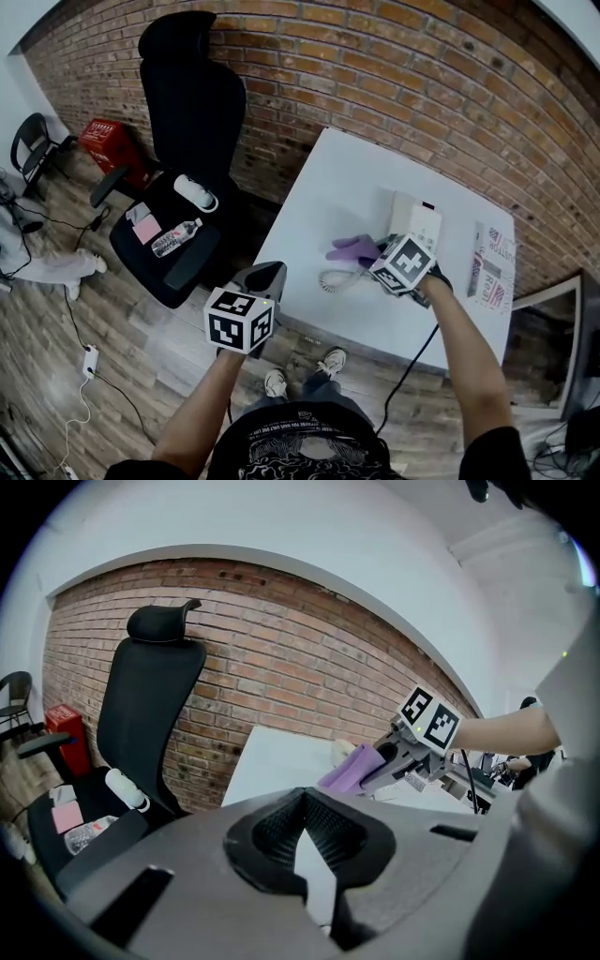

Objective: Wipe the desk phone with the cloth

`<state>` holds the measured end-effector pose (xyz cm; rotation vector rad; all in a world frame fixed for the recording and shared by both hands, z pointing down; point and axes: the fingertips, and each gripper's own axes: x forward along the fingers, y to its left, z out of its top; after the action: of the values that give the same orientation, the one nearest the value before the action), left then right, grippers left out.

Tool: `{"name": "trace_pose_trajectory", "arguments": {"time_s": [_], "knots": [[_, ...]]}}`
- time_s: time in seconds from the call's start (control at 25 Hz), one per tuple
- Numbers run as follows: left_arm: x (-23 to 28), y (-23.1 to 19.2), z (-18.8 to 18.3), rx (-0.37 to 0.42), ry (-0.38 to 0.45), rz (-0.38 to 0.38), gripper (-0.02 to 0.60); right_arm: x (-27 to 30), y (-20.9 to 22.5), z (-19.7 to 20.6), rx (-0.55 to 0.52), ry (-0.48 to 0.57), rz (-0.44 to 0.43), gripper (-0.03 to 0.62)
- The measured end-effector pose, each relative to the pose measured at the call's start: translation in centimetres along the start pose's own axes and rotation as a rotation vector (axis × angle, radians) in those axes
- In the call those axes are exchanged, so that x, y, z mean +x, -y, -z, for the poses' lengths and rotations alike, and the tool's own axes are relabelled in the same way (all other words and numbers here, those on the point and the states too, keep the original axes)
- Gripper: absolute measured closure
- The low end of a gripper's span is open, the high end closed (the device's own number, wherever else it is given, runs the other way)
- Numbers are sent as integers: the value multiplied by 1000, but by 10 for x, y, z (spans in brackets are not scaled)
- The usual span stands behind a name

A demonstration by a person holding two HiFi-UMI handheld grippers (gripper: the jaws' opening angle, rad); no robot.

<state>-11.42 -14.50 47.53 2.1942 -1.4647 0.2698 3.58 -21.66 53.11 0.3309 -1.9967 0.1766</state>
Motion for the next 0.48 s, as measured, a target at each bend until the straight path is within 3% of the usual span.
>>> {"name": "trace_pose_trajectory", "arguments": {"time_s": [0.48], "knots": [[0, 7, -57, 74, 75, 27, 577, -117, 9, -34, 303, 485, 249, 549]]}}
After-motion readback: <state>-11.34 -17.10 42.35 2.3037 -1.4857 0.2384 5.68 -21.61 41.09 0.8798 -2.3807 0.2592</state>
